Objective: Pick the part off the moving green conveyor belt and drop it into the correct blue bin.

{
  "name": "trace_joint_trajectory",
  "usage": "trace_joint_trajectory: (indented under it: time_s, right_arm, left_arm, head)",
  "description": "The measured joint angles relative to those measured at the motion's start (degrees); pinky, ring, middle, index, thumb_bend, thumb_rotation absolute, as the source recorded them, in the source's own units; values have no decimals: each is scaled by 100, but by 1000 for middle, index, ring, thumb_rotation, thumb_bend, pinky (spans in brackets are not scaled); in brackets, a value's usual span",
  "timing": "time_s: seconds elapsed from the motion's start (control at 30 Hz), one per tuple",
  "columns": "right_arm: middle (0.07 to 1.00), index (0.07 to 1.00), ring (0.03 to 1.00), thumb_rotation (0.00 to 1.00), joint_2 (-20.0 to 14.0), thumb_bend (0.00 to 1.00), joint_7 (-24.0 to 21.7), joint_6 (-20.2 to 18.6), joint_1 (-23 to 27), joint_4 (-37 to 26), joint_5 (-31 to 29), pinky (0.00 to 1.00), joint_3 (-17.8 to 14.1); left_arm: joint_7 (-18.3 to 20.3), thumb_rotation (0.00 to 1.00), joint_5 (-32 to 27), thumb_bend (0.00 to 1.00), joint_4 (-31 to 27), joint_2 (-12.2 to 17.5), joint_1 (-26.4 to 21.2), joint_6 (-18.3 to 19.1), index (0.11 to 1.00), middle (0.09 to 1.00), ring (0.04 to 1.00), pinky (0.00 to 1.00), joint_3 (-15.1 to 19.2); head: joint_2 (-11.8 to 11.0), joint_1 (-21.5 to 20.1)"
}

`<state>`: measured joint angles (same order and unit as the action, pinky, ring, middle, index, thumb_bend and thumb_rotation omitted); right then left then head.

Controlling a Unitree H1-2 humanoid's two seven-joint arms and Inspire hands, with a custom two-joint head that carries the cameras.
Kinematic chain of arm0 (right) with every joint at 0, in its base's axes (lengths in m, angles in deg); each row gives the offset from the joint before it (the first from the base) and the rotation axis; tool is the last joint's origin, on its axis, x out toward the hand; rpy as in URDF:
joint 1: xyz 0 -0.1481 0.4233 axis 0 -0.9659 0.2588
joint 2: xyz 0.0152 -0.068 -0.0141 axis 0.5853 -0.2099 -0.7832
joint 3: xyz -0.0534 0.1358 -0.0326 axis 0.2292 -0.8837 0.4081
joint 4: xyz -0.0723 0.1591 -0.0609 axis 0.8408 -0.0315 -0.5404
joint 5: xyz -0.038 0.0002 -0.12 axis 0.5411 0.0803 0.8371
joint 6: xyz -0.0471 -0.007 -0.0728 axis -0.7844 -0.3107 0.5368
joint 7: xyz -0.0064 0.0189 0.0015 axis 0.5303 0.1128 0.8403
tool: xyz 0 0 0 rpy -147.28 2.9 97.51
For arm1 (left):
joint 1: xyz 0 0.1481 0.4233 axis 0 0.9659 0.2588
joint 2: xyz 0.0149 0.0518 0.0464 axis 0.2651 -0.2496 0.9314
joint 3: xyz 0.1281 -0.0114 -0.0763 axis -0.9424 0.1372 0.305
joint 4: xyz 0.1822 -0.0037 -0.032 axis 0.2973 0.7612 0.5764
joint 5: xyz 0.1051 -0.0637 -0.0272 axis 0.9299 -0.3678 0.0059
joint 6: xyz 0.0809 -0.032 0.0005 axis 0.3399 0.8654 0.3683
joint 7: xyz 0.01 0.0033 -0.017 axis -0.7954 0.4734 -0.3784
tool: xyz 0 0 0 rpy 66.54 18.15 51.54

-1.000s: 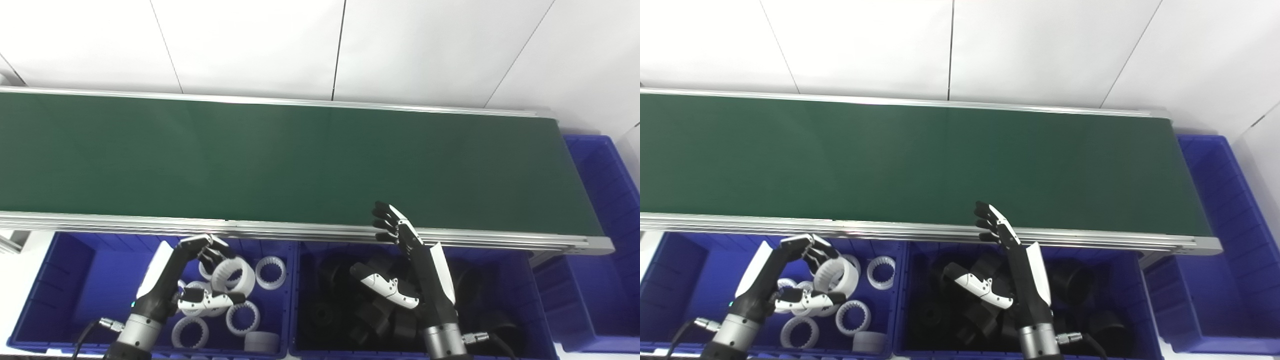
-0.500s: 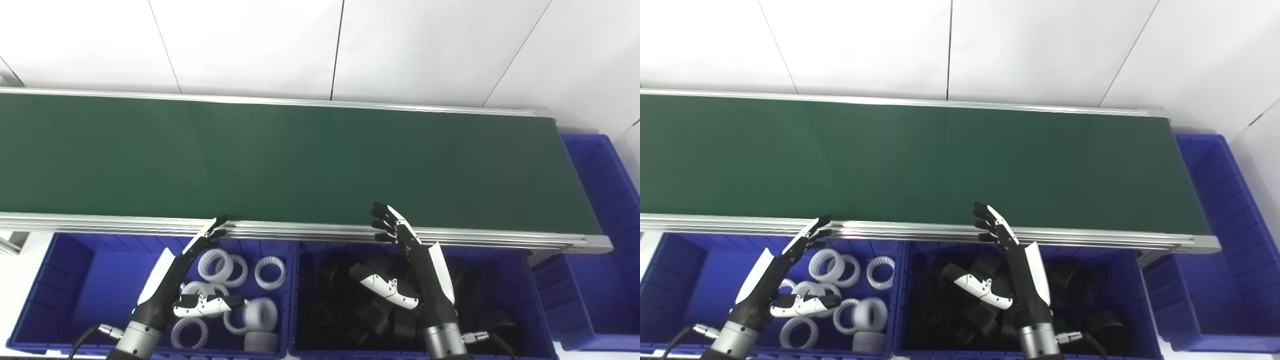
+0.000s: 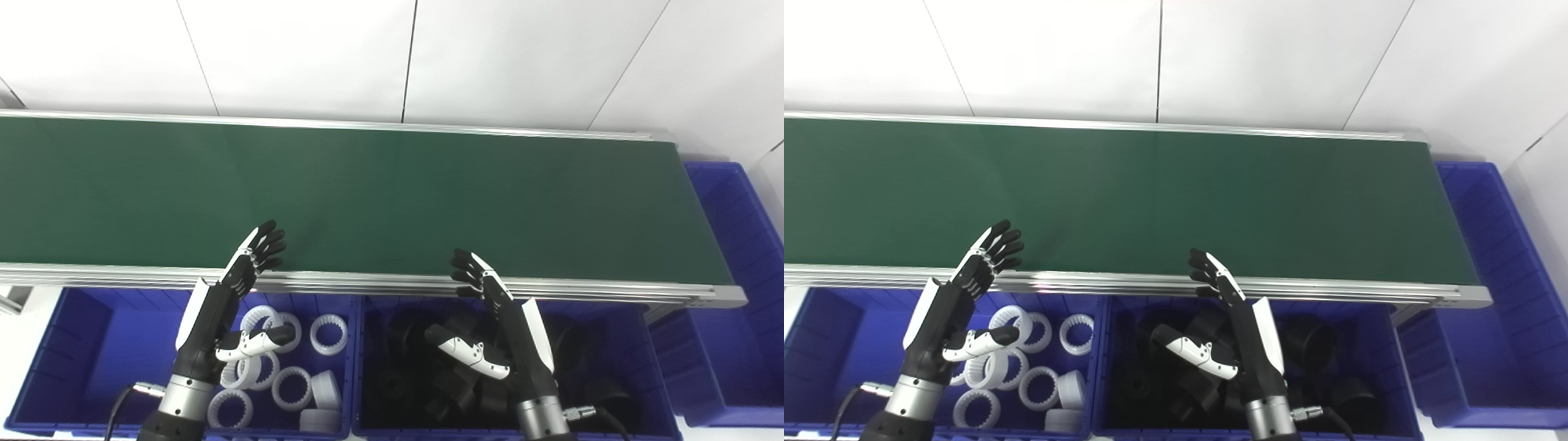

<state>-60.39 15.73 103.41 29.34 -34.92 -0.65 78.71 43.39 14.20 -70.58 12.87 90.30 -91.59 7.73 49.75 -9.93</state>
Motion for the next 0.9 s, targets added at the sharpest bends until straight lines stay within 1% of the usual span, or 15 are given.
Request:
trace_joint_trajectory:
  time_s: [0.03, 0.1, 0.17, 0.27, 0.43, 0.6, 0.77, 0.9]
  right_arm:
    - [853, 875, 809, 518, 0, 743, 0, 0, -3, 5, -4, 727, 1]
    - [854, 876, 806, 521, -1, 742, 0, 0, -4, 14, -7, 727, 1]
    - [854, 875, 806, 520, -1, 739, 0, 0, -2, 23, -9, 727, 4]
    - [853, 873, 805, 525, 1, 740, 0, 0, 1, 58, -8, 725, 6]
    - [854, 874, 809, 530, 0, 745, 0, 0, -1, 81, -9, 728, 3]
    - [851, 873, 807, 528, 0, 746, 0, 0, 6, 82, -8, 724, 3]
    - [850, 879, 804, 528, 0, 746, 0, 0, 4, 82, -4, 723, 3]
    - [849, 881, 805, 525, 1, 746, 0, 0, 5, 82, -2, 728, 4]
  left_arm:
    - [95, 605, -63, 980, 4, -38, 0, 0, 913, 887, 859, 800, 90]
    - [252, 590, -114, 975, 20, -135, 4, 0, 895, 852, 816, 780, 298]
    - [404, 581, -178, 972, 34, -257, 11, 0, 885, 836, 798, 771, 480]
    - [614, 541, -190, 961, 35, -420, 35, 0, 855, 803, 764, 754, 682]
    - [1041, 529, -310, 955, 33, -702, 150, 0, 854, 797, 756, 753, 984]
    - [1382, 526, -335, 947, 33, -906, 171, 0, 848, 788, 734, 731, 1270]
    - [1742, 529, -445, 956, 34, -1094, 166, 0, 847, 782, 736, 740, 1560]
    - [2021, 538, -494, 953, 36, -1187, 166, 0, 851, 782, 736, 730, 1729]
  head:
    - [0, 0]
    - [-9, 9]
    - [-9, 9]
    - [-9, 18]
    - [-9, 35]
    - [-26, 35]
    - [-26, 35]
    - [-35, 26]
